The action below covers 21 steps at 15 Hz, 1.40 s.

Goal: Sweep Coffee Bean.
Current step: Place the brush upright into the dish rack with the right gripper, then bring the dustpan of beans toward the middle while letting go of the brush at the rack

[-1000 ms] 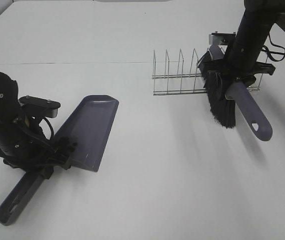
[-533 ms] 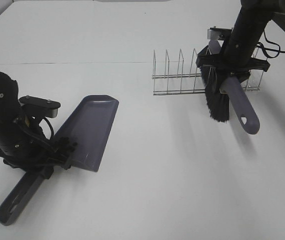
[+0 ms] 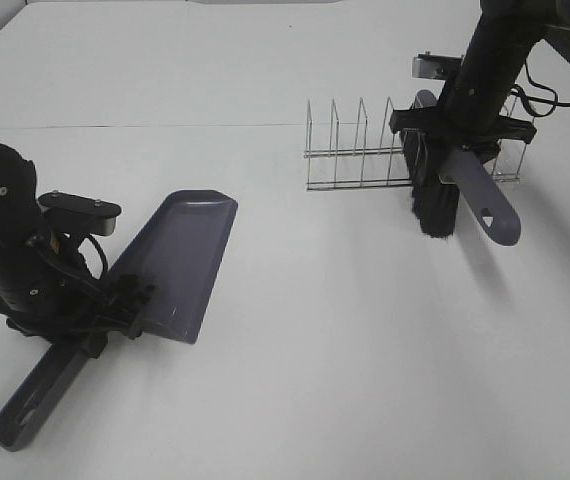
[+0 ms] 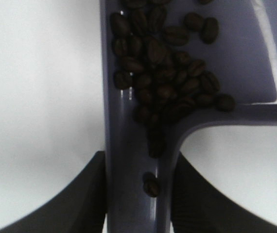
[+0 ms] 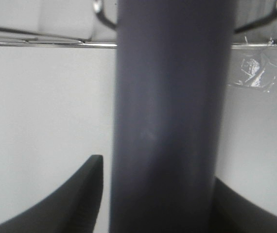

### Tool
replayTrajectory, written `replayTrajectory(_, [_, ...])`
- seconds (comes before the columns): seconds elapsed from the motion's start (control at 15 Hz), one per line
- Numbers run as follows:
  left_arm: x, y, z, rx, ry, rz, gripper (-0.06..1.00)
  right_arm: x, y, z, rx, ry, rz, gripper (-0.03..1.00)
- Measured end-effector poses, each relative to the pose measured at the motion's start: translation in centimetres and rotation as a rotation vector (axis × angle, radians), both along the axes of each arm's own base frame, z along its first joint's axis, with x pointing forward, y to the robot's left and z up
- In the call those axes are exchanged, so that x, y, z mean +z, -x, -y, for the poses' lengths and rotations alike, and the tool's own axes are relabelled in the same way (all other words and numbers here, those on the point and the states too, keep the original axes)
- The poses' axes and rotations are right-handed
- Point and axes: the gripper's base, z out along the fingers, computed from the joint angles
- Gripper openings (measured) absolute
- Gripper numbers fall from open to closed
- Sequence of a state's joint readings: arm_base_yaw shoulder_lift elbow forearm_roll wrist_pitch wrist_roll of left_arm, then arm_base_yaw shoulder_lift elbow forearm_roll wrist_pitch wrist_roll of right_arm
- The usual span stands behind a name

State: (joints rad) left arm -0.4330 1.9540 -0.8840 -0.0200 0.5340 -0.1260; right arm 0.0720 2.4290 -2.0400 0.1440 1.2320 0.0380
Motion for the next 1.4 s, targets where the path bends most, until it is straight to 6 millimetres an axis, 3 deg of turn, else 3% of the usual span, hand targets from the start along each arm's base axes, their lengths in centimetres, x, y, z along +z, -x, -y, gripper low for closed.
replayTrajectory(0.13, [0.0,0.0,0.0,0.0,0.0,0.0,0.31,0.4,0.0,-0.1,-0.003,-0.009,0.009,0.5])
replayTrajectory(0.27, [0.0,0.0,0.0,0.0,0.0,0.0,0.31,1.2,0.0,-0.1,-0.004,-0.013,0.026,0.55])
replayTrajectory(0.73, [0.1,-0.2,0.1,0.009,0.003,-0.01,0.31,7.1,-0.2,-0.1,-0.004,-0.024,0.177,0.56])
replayTrajectory(0.93, [0.3,-1.5,0.9,0.025,0.001,-0.051,0.31,10.7,0.6,-0.1,-0.003,-0.03,0.249,0.56])
replayTrajectory(1.33, [0.1,-5.4,2.8,0.023,0.009,-0.044,0.31,12.7,1.1,-0.3,-0.007,-0.061,0.289,0.56])
replayTrajectory(1.4, [0.2,-6.0,3.0,0.023,0.015,-0.031,0.31,13.9,1.5,-0.3,-0.006,-0.061,0.313,0.56])
